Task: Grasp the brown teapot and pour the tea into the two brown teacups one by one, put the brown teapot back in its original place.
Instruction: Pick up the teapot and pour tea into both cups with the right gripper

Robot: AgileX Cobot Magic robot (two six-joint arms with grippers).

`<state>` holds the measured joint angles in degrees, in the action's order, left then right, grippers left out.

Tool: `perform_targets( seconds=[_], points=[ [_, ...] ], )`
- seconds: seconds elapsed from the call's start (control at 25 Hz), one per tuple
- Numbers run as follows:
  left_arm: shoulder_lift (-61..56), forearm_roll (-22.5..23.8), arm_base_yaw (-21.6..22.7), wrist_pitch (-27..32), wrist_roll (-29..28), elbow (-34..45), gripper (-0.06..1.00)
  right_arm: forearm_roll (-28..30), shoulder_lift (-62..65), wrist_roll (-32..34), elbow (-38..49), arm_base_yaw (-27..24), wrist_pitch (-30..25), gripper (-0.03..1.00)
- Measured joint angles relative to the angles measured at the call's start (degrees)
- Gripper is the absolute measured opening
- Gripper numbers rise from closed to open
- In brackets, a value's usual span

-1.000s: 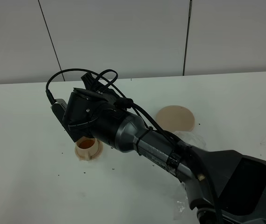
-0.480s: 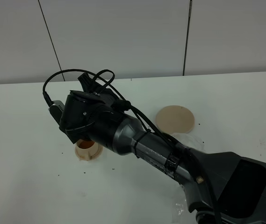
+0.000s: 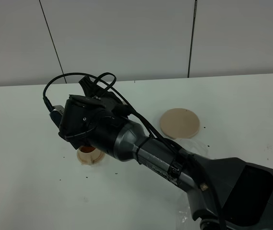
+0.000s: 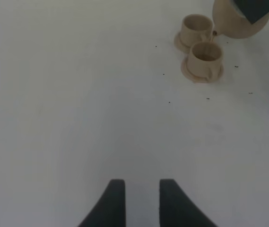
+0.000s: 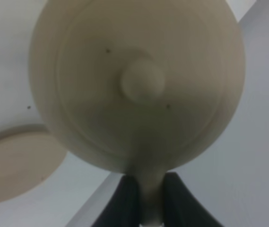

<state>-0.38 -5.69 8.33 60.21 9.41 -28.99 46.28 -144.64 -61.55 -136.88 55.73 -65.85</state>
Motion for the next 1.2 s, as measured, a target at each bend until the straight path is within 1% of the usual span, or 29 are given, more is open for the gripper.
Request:
perform_targets(
  seconds=[0.8, 1.2],
  points=[
    [0.0, 0.0, 0.0, 0.0, 0.0, 0.0, 0.25, 0.2, -1.37, -0.06, 0.0, 0.29, 0.68, 0.1],
    [0.0, 0.0, 0.0, 0.0, 0.0, 0.0, 0.25, 1.41, -1.62, -0.06, 0.0, 0.65, 1.0, 0.1]
  ],
)
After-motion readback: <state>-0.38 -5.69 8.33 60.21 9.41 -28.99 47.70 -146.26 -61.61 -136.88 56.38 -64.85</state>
